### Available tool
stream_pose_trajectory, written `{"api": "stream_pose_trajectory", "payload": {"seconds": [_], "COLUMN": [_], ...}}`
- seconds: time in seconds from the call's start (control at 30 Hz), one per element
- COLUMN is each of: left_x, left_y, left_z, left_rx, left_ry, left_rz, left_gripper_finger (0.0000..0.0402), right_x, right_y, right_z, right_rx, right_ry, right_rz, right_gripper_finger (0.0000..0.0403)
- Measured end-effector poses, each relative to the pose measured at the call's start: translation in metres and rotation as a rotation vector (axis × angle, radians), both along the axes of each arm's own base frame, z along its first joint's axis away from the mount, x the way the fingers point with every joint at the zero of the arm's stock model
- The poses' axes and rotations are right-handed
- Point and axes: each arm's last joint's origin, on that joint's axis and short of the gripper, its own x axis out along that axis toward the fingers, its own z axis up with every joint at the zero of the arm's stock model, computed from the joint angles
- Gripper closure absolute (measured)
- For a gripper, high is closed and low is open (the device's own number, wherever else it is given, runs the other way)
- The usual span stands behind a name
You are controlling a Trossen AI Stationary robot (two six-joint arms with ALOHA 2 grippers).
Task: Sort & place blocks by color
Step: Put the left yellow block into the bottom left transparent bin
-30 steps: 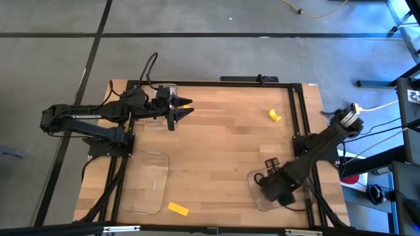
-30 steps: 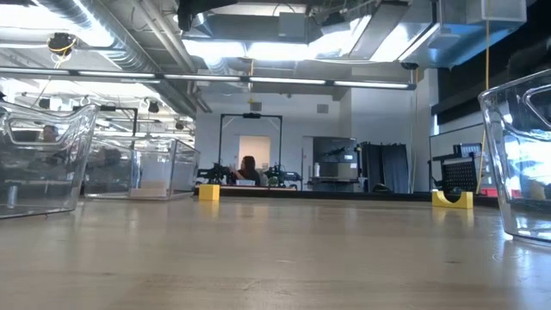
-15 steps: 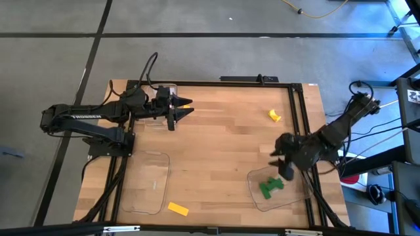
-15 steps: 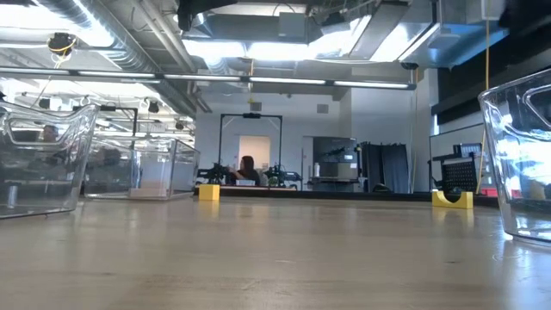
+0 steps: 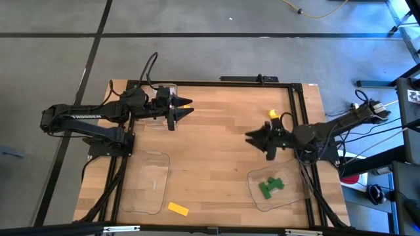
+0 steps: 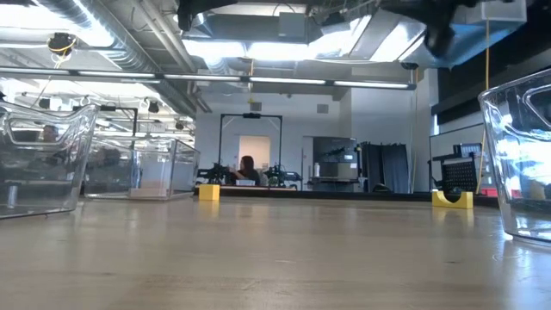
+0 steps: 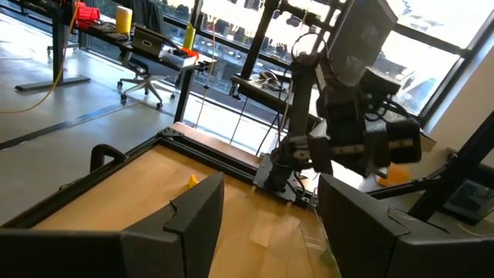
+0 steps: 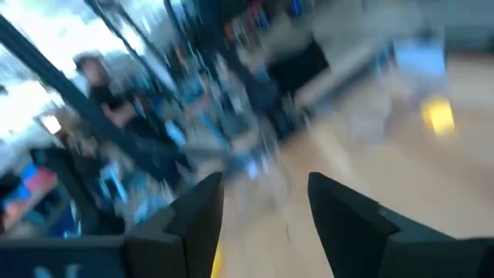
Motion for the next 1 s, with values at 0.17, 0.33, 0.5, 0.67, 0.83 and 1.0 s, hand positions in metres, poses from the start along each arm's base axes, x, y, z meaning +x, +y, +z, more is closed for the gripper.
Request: {"api": "stream_pose_trajectory", "payload": {"seconds": [0.17, 0.33, 0.5, 0.67, 0.83, 1.0], "left_x": [0.000, 0.000, 0.000, 0.000, 0.000, 0.000], "left_y": [0.000, 0.000, 0.000, 0.000, 0.000, 0.000], "left_z": [0.000, 0.000, 0.000, 0.000, 0.000, 0.000], "left_rx": [0.000, 0.000, 0.000, 0.000, 0.000, -0.006], "left_ry": [0.000, 0.000, 0.000, 0.000, 0.000, -0.001], "left_rz": [0.000, 0.000, 0.000, 0.000, 0.000, -0.008], "left_gripper_finger": [0.0199, 0.0199, 0.0199, 0.0199, 0.0199, 0.0199], "right_x": [0.003, 0.004, 0.005, 0.005, 0.005, 0.005], "right_y": [-0.013, -0.016, -0.015, -0.015, -0.015, -0.015], "right_z": [0.013, 0.021, 0.019, 0.018, 0.018, 0.018], "right_rx": [-0.126, -0.224, -0.240, -0.240, -0.241, -0.241], "right_ry": [-0.143, -0.159, -0.143, -0.134, -0.134, -0.134], "right_rz": [-0.063, -0.076, -0.042, -0.040, -0.040, -0.041], "right_gripper_finger": [0.0210, 0.0210, 0.0210, 0.0210, 0.0210, 0.0210]}}
